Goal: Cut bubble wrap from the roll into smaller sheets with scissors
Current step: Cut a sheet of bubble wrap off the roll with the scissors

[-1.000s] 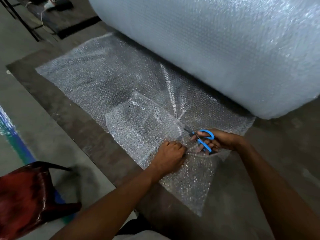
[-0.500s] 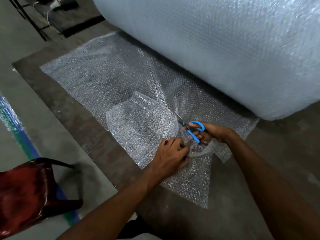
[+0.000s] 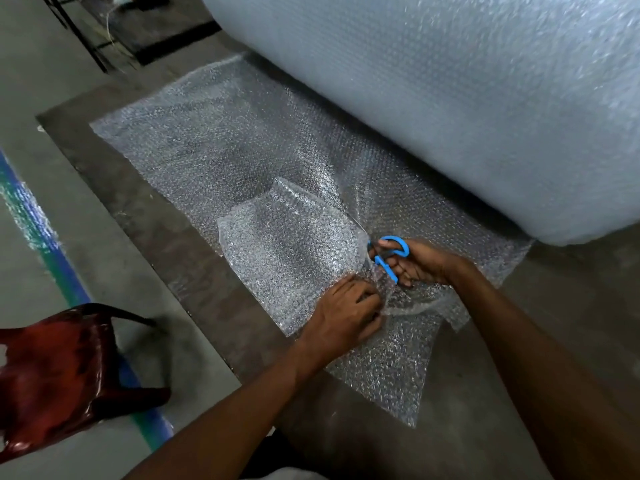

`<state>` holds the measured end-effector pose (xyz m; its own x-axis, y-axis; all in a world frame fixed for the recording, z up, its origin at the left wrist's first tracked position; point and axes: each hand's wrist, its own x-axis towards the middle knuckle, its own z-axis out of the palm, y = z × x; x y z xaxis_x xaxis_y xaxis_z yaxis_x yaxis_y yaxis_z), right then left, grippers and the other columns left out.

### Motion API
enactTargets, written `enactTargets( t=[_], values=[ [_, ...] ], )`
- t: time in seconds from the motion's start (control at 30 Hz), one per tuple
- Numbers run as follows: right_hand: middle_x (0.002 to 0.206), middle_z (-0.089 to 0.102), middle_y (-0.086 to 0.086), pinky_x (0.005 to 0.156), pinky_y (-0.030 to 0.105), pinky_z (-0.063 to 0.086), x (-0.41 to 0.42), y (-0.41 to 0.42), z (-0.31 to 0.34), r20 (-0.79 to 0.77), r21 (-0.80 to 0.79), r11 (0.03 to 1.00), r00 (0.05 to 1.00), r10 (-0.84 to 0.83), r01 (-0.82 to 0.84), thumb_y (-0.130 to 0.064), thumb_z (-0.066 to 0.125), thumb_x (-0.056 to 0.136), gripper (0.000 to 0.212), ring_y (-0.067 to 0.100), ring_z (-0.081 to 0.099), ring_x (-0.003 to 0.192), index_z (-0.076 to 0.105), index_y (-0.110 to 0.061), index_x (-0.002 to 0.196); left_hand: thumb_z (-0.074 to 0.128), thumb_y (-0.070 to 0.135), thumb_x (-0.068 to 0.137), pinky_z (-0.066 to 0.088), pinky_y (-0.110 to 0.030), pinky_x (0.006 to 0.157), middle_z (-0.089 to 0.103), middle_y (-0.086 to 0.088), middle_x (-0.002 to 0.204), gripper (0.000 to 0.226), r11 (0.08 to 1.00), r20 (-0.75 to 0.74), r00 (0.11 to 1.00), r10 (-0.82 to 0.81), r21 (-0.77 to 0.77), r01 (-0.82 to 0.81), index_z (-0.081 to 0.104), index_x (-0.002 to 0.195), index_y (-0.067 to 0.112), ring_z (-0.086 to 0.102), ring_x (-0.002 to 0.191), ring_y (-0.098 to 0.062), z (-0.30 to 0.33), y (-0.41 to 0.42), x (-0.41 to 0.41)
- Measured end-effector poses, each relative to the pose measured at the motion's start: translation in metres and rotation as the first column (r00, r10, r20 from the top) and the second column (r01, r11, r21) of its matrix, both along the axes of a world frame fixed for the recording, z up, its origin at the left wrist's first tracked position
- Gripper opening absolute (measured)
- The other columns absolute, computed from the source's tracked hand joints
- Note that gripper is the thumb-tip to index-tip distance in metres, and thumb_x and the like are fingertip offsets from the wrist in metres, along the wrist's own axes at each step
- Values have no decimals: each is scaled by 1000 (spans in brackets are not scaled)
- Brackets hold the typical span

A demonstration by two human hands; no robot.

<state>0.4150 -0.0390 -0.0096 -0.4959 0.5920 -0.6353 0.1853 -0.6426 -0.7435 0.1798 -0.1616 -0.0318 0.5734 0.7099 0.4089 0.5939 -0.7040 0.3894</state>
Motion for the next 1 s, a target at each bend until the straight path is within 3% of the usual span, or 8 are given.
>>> enactTargets(
  t=[0.17, 0.27, 0.4, 0.57, 0.67, 0.77, 1.0],
  values=[
    [87, 52, 15, 54, 34, 45, 4, -7, -12, -4, -10, 998, 998, -63, 63, -59, 82, 86, 64, 25, 50, 65, 59, -13, 124, 67, 35, 100, 45, -51, 117, 70, -1, 118, 18, 999, 7, 999, 34, -4, -34, 68, 109, 19, 66, 118, -21, 1, -2, 0],
    [89, 53, 9, 56, 30, 47, 2, -13, -15, -22, -30, 993, 994, -112, 111, -56, 86, 82, 54, 19, 50, 67, 66, -16, 113, 67, 37, 100, 44, -54, 117, 69, 3, 120, 18, 998, 14, 998, 53, -15, -53, 66, 111, 23, 66, 120, -19, -1, -5, -2],
    [85, 52, 8, 51, 30, 49, -5, -14, -14, -40, 4, 991, 991, -130, 131, -55, 85, 84, 60, 18, 51, 60, 62, -11, 118, 68, 41, 101, 48, -51, 105, 67, 5, 121, 19, 998, 11, 999, 43, -37, -42, 66, 111, 25, 64, 117, -16, -4, -5, -7],
    [71, 50, 9, 45, 32, 46, -19, -15, -5, 5, 78, 992, 995, -97, 97, -49, 63, 102, 38, 18, 50, 49, 56, -12, 107, 66, 39, 101, 53, -47, 89, 68, 3, 115, 17, 999, 4, 1000, 24, -43, -24, 66, 107, 23, 66, 104, -18, -10, -4, -8],
    [67, 55, 5, 45, 30, 46, -25, -15, 0, 18, 78, 994, 997, -72, 70, -50, 58, 104, 37, 16, 50, 48, 53, -13, 102, 65, 39, 101, 52, -43, 87, 68, 3, 111, 17, 999, 5, 1000, 28, -30, -28, 67, 104, 22, 66, 99, -18, -10, -2, -9],
    [68, 60, 2, 47, 28, 46, -24, -14, -1, 27, 73, 995, 997, -72, 70, -50, 56, 105, 37, 14, 51, 50, 53, -14, 113, 65, 37, 101, 50, -41, 89, 67, 3, 110, 15, 1000, 12, 1000, 17, -7, -17, 64, 103, 22, 65, 98, -17, -7, -1, -9],
    [75, 61, 7, 48, 30, 42, -23, -21, 4, 66, 218, 976, 997, -26, 11, -44, 52, 110, 33, 18, 47, 55, 61, -12, 108, 69, 31, 97, 51, -42, 90, 66, 1, 105, 13, 1000, 46, 999, 4, -22, -3, 61, 99, 21, 64, 95, -17, -6, -2, -9]
  ],
)
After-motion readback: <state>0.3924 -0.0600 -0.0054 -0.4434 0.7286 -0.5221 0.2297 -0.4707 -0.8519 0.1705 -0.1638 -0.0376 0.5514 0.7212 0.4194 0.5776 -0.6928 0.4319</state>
